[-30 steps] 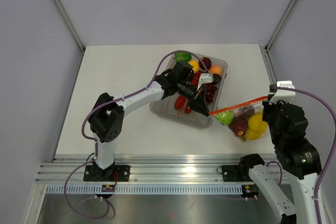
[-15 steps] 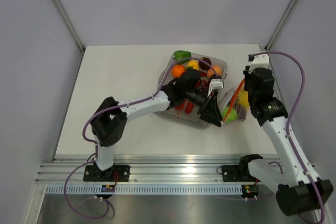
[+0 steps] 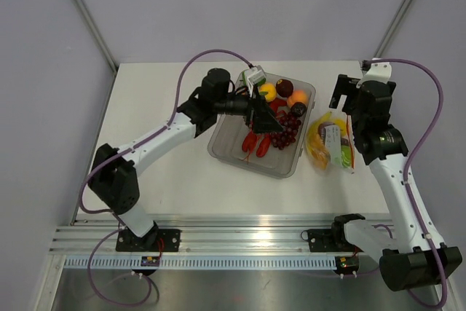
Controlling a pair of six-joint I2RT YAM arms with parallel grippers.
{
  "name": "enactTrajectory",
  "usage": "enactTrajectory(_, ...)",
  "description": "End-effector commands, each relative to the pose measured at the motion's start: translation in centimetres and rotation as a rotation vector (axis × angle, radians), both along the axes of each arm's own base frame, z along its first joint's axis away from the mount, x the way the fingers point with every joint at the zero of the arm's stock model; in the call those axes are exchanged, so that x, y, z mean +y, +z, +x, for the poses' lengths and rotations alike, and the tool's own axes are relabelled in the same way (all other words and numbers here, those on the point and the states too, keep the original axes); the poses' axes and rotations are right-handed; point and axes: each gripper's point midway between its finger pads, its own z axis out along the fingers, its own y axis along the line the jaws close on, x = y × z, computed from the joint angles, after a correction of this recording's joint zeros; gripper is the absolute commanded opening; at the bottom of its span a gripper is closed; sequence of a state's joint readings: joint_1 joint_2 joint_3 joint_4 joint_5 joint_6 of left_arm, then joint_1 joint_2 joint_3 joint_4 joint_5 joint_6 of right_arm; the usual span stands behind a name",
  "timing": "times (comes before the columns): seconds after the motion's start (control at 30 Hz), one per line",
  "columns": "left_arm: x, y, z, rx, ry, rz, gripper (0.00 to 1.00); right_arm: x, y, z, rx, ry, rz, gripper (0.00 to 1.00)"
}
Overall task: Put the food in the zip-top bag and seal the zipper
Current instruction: Reset both arms
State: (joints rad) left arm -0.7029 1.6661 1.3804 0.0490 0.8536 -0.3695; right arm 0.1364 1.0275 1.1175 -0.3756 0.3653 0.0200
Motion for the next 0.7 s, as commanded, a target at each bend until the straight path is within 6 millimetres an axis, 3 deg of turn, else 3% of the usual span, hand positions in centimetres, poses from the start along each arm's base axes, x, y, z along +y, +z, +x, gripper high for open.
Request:
enactTrajectory(0.0,2.1,2.5,0.4,-0.121,0.092,0.006,0.99,-0.1,1.9,-1.7,-0.028,-0.031,0.075,1.0)
enactTrajectory(0.17,4.0,2.7,0.6,-0.191,0.166,0.049,0.99,0.3,3.0,-3.3,-0.022,0.003,0.088,0.99)
enactTrajectory(0.33,5.9,2.3,1.8,-0.187,0.297,0.106,0.99,0.8,2.2,-4.2,0.096,0.019,0.109,0.99)
enactTrajectory(0.43,8.1,2.8,3.4,-0.182,0.459,0.164,0.99,-0.4,1.8,-4.8,0.121,-0.055,0.098,1.0)
enactTrajectory(0.67,12.2,2.8,3.8,-0.258,0.618,0.224,0.99,-1.9,1.8,-6.7,0.102,-0.126,0.076,0.99)
